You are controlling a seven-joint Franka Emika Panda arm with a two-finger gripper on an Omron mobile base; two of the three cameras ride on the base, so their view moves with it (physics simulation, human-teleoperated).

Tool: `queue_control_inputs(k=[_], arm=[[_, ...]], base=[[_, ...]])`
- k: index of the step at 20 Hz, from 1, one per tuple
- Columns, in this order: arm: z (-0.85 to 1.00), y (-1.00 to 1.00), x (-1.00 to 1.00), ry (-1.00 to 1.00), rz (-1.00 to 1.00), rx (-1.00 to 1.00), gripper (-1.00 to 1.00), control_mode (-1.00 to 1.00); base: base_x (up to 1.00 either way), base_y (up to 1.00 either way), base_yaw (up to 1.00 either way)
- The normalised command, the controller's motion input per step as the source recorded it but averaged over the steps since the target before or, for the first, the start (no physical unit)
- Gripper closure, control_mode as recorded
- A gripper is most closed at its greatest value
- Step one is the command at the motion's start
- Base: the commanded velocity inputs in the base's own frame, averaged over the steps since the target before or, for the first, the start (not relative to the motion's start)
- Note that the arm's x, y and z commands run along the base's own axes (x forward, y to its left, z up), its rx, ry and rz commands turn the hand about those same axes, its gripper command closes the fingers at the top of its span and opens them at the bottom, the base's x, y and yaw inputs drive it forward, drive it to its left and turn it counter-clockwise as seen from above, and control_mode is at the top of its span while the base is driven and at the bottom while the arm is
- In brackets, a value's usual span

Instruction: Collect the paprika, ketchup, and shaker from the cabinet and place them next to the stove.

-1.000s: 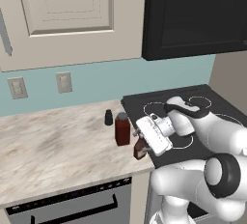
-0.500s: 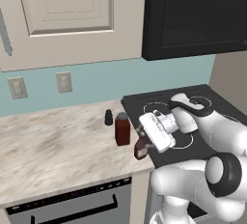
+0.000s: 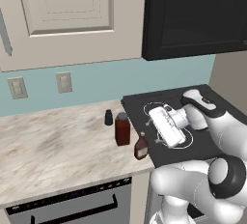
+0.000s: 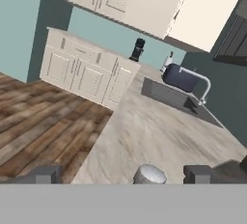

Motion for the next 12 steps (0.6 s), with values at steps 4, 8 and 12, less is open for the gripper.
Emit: queue_control_inputs(k=[4,8,12], arm=[[0.24,-0.33,-0.15,-0.11,0.00,0.01,-1.00,-1.00],[0.31,-0.24,-0.44,-0.12,0.00,0.02,-1.00,-1.00],[0.28,-0.01,-0.62,-0.07,-0.02,0.02,-1.00,-1.00]], base=[[0.00,0.00,0.00],[0.00,0.00,0.00],[0.00,0.00,0.00]])
